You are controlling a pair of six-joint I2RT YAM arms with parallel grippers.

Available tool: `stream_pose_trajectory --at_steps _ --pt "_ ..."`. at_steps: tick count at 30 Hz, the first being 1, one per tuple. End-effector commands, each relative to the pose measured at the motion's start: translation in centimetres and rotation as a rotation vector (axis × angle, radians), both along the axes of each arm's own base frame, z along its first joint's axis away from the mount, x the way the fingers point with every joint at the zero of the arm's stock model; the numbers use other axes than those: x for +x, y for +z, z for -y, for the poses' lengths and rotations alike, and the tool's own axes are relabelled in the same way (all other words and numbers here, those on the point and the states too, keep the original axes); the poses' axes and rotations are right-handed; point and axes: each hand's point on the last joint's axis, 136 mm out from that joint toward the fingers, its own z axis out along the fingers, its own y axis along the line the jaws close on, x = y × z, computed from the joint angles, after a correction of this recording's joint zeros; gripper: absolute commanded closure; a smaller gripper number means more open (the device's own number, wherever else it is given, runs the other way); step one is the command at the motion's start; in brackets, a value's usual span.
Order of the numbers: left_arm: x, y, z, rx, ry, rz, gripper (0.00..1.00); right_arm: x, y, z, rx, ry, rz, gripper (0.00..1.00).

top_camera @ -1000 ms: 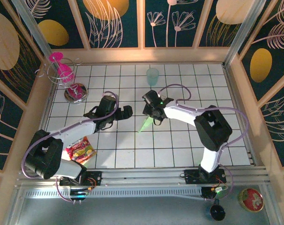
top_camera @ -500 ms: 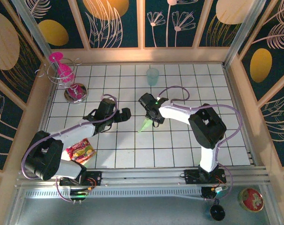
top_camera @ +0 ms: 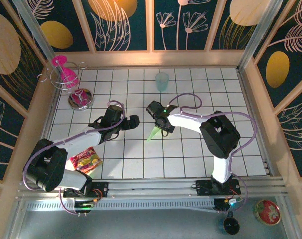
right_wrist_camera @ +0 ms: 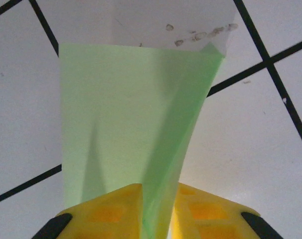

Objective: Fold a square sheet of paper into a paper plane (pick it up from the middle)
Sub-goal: Turn over a paper plane at the center of the table.

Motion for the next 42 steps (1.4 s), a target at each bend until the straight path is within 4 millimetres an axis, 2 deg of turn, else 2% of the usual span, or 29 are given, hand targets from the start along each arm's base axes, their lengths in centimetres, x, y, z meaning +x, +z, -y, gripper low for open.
stream_pose_trajectory --at_steps 1,4,7,14,17,20,24,29,38,42 --pt "0.2 -0.2 -0.4 -0.020 0.040 -0.005 0.01 -0.2 1.1 1.3 -0.044 -0.028 0.034 0.89" --pt "0.4 -0.4 -0.9 -0.045 0.070 -0.023 0.01 0.1 1.8 1.4 -0.041 -0.026 0.068 0.96" --pt "0.6 -0.6 -1.6 -0.093 0.099 -0.045 0.01 1.0 3.4 0.3 0.003 0.035 0.126 0.99" --pt "0.8 -0.5 -3.7 -0.227 0.181 -0.058 0.01 3.1 8.6 -6.3 0.237 0.359 0.291 1.00" --pt "0.7 -0.3 -4.2 -0.260 0.196 -0.045 0.01 2.8 10.2 -9.0 0.372 0.493 0.337 1.00" --pt "0.6 -0.1 -4.4 -0.255 0.192 -0.032 0.01 2.4 10.7 -10.7 0.515 0.577 0.349 1.00" --pt "0.6 0.2 -4.9 -0.243 0.207 -0.019 0.01 1.7 10.2 -11.4 0.678 0.629 0.349 1.00" --pt "0.4 0.5 -5.0 -0.241 0.205 -0.013 0.02 1.2 7.5 -10.6 0.762 0.619 0.296 1.00" --pt "-0.4 0.1 -1.2 -0.400 0.051 -0.075 0.16 1.2 2.7 -7.2 0.747 0.554 0.210 1.00" --pt "-0.7 -0.8 0.5 -0.431 -0.004 -0.131 0.22 1.5 1.7 -5.9 0.734 0.521 0.193 1.00"
